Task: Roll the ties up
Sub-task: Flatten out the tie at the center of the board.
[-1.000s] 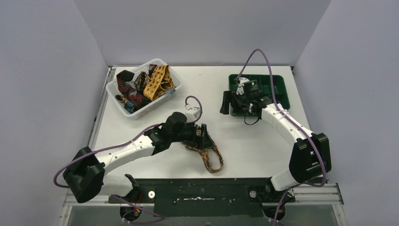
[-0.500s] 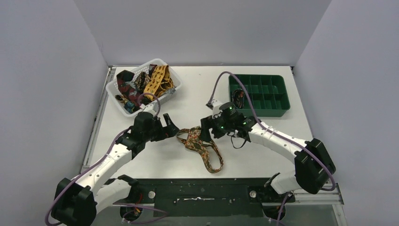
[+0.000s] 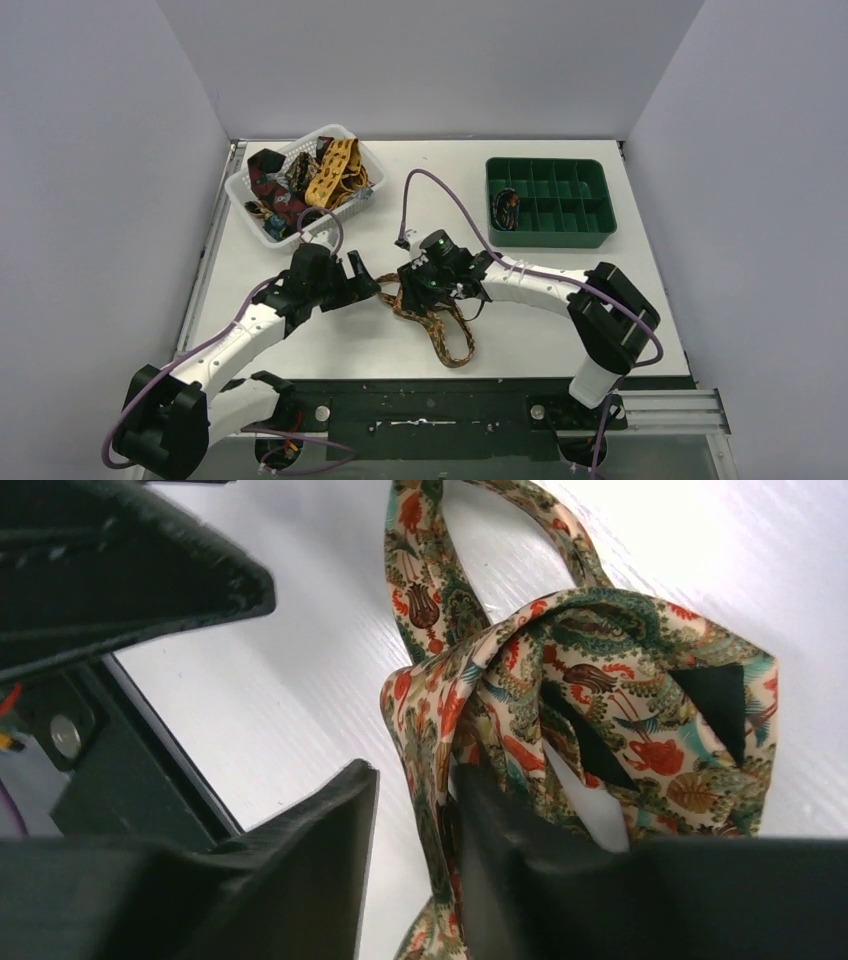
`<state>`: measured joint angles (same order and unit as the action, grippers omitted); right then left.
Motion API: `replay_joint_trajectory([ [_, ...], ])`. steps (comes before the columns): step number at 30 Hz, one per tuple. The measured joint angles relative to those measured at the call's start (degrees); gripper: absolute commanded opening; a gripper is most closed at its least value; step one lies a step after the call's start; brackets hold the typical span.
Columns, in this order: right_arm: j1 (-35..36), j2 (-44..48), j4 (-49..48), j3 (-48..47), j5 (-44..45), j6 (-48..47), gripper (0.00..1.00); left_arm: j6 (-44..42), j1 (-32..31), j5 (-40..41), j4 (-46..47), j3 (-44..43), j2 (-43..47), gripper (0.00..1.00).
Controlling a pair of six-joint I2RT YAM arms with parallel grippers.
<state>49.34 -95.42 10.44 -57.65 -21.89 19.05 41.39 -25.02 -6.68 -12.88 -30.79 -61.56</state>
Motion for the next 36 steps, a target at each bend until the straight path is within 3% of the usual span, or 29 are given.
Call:
replay_joint_trajectory([
  [6,0.26,1.16,2.16,-1.33,4.22,0.20,0.09,0.00,0.13,-0.20,0.66,0.87,0.57,0.82],
  [11,-0.87,12.94,2.12,3.74,6.93,0.35,0.08,-0.15,0.26,-0.59,3.61,0.87,-2.75,0.82],
  [15,-5.73,21.05,1.51,8.79,5.97,1.51,0.07,-0.50,0.26,-1.01,5.60,0.44,-7.78,0.82],
  [20,-14.99,25.90,1.79,16.02,5.57,4.96,0.10,-1.92,0.20,-1.05,6.95,-3.58,-12.92,0.82],
  [27,-20.41,35.43,3.78,20.20,8.87,9.60,0.11,-3.91,-0.63,-1.14,10.62,-7.30,-19.19,0.73],
  [32,-24.41,35.63,6.05,20.20,11.47,12.74,0.11,-6.54,-3.23,-2.14,10.82,-8.15,-21.20,0.73],
  [36,-25.68,32.44,11.34,19.67,14.80,13.90,0.19,-8.09,-4.79,-3.06,10.84,-8.15,-20.92,0.72],
])
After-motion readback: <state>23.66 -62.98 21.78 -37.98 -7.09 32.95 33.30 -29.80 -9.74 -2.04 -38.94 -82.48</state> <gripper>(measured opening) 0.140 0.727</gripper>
